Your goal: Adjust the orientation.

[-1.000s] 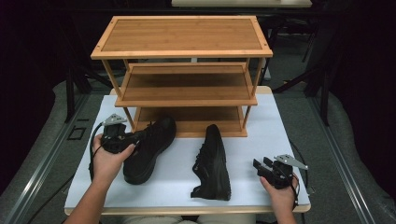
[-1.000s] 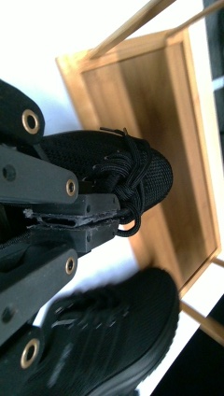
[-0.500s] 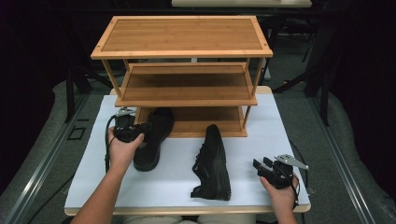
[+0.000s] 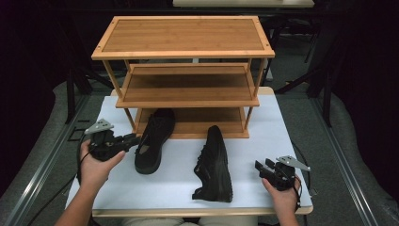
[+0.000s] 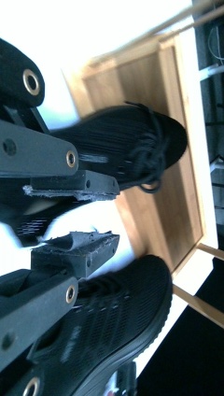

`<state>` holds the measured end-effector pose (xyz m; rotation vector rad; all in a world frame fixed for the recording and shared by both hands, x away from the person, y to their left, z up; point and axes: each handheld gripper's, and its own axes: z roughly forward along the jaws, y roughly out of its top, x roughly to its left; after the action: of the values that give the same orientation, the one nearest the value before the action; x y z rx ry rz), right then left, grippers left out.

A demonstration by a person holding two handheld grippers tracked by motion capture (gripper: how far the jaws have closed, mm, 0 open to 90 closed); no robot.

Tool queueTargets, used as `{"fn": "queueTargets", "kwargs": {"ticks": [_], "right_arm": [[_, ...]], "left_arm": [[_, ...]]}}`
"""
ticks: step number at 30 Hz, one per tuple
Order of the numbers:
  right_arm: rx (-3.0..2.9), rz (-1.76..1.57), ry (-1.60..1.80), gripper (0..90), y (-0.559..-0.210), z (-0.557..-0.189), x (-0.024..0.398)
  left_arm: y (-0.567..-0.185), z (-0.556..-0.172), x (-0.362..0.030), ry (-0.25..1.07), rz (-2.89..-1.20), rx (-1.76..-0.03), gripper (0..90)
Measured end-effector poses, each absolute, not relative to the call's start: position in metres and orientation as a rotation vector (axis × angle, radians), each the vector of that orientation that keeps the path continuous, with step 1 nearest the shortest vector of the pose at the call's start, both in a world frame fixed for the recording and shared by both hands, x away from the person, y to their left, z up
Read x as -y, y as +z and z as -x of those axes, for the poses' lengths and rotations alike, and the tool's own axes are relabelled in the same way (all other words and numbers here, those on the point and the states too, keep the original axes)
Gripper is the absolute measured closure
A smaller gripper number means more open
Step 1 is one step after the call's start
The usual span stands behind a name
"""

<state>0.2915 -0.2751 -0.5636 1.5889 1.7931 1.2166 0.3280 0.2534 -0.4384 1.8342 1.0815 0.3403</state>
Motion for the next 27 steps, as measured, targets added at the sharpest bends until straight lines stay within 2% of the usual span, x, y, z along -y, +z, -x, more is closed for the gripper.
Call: {"fn": "queueTargets", "kwargs": {"ticks": [5, 10, 15, 18, 27], "right_arm": [[-1.781, -1.593, 1.215, 49.7, -0.564, -0.291, 0.275], [-1.784, -1.600, 1.217, 49.7, -0.564, -0.292, 0.275], [-1.795, -1.607, 1.206, 49.5, -0.563, -0.291, 0.276], [-1.803, -1.610, 1.208, 49.4, -0.563, -0.291, 0.276], [-1.807, -1.613, 1.207, 49.3, -0.563, -0.292, 0.276]], "left_arm": [[-0.457, -0.300, -0.264, 0.300, -1.857, -1.074, 71.2], [-0.479, -0.296, -0.265, 0.305, -1.906, -1.104, 73.4], [-0.506, -0.298, -0.258, 0.302, -1.928, -1.110, 61.0], [-0.512, -0.300, -0.253, 0.301, -1.934, -1.113, 58.2], [-0.517, -0.305, -0.249, 0.336, -1.947, -1.104, 66.2]]}}
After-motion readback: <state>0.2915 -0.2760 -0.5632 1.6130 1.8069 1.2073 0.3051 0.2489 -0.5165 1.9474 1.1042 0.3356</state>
